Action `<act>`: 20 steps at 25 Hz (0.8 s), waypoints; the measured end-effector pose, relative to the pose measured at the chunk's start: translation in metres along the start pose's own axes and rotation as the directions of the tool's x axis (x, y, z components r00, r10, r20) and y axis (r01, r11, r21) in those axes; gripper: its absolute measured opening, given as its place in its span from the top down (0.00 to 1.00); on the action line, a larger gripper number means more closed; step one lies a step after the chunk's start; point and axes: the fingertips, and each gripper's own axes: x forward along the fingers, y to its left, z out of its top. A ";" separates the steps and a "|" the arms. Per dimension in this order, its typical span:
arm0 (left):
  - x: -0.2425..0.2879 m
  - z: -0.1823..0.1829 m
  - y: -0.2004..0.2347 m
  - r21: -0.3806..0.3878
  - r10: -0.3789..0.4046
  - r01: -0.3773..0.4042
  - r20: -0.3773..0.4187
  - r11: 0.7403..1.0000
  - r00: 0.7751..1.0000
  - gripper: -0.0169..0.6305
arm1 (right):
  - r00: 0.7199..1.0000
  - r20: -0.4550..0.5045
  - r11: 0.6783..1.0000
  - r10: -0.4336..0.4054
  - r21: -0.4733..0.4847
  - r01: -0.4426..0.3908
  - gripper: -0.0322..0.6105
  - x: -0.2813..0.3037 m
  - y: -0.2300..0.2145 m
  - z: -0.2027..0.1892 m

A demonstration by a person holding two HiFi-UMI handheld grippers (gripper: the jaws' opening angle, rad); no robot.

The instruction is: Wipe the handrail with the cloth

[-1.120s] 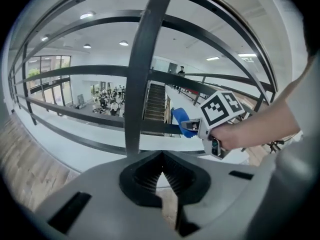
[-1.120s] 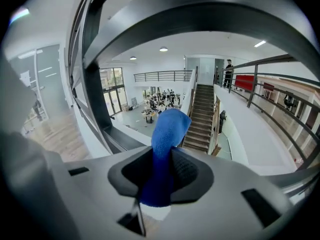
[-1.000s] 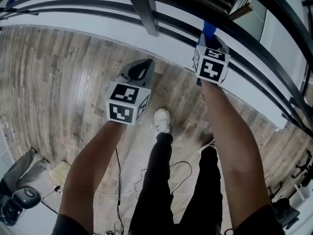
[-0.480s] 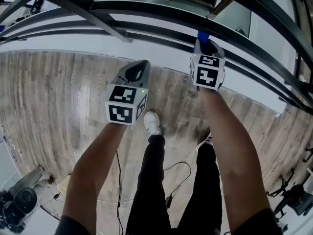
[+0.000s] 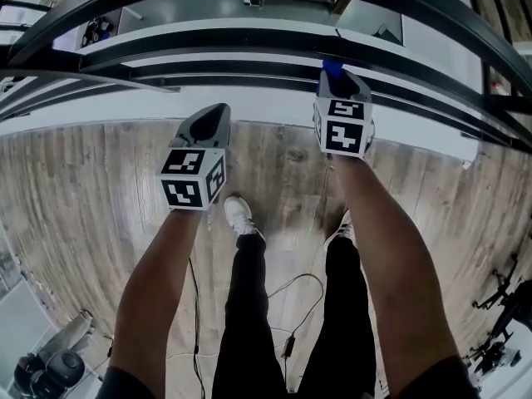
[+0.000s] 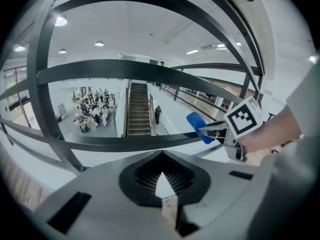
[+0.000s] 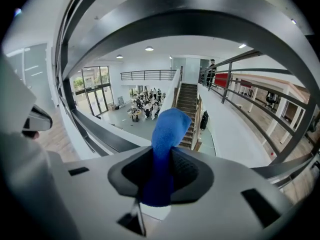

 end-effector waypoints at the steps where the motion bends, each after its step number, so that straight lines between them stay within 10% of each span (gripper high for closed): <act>1: 0.005 0.003 -0.007 0.008 -0.002 0.002 0.001 1.000 1.000 0.97 | 1.000 0.000 1.000 0.000 0.002 0.000 0.79 -0.002 -0.011 -0.003; 20: 0.105 0.018 -0.220 0.128 -0.192 0.198 -0.057 0.972 0.980 0.97 | 0.990 -0.009 0.985 -0.142 0.097 0.142 0.79 -0.059 -0.234 -0.064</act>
